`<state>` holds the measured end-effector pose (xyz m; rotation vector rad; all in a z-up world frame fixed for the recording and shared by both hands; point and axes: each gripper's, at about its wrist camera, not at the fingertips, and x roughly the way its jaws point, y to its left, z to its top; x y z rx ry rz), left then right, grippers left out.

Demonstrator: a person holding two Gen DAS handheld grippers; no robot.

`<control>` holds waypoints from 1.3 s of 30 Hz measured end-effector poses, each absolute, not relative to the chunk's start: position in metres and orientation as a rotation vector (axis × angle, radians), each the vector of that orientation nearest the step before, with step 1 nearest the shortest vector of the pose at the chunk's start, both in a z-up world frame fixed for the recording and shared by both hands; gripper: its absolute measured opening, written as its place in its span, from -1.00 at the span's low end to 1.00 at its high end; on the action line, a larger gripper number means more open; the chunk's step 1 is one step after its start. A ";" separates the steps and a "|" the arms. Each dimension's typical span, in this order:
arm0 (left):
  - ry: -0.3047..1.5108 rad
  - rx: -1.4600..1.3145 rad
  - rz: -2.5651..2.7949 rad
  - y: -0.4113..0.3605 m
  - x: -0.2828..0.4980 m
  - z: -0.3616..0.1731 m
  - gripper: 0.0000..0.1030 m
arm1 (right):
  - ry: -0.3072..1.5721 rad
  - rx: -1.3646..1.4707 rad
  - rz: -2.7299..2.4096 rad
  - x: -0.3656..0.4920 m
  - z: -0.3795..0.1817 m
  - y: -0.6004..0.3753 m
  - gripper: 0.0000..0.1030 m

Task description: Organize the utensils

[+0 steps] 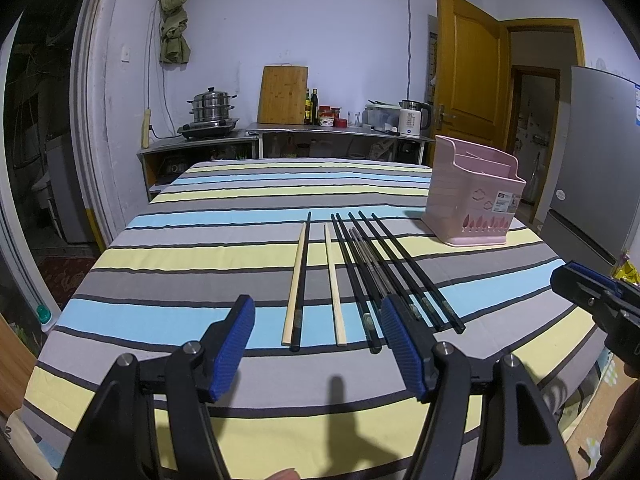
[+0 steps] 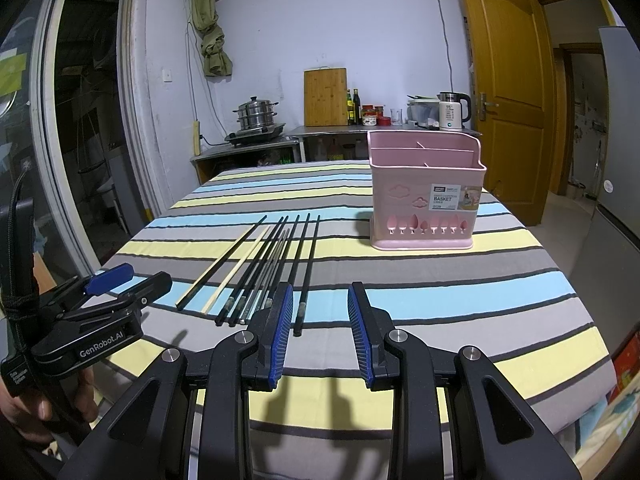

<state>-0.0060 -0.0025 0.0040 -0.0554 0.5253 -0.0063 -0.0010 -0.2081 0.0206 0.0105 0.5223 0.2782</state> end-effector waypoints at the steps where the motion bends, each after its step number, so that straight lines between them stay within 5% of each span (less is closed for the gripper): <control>1: 0.526 -0.055 -0.006 -0.002 -0.006 0.004 0.32 | 0.522 0.011 0.279 -0.001 0.021 -0.208 -0.42; 34: 0.698 -0.085 -0.112 0.009 0.042 -0.010 0.32 | 0.585 0.007 0.318 0.036 0.015 -0.199 -0.42; 39: 0.775 -0.093 -0.143 0.014 0.075 -0.013 0.09 | 0.611 -0.003 0.339 0.056 0.012 -0.193 -0.42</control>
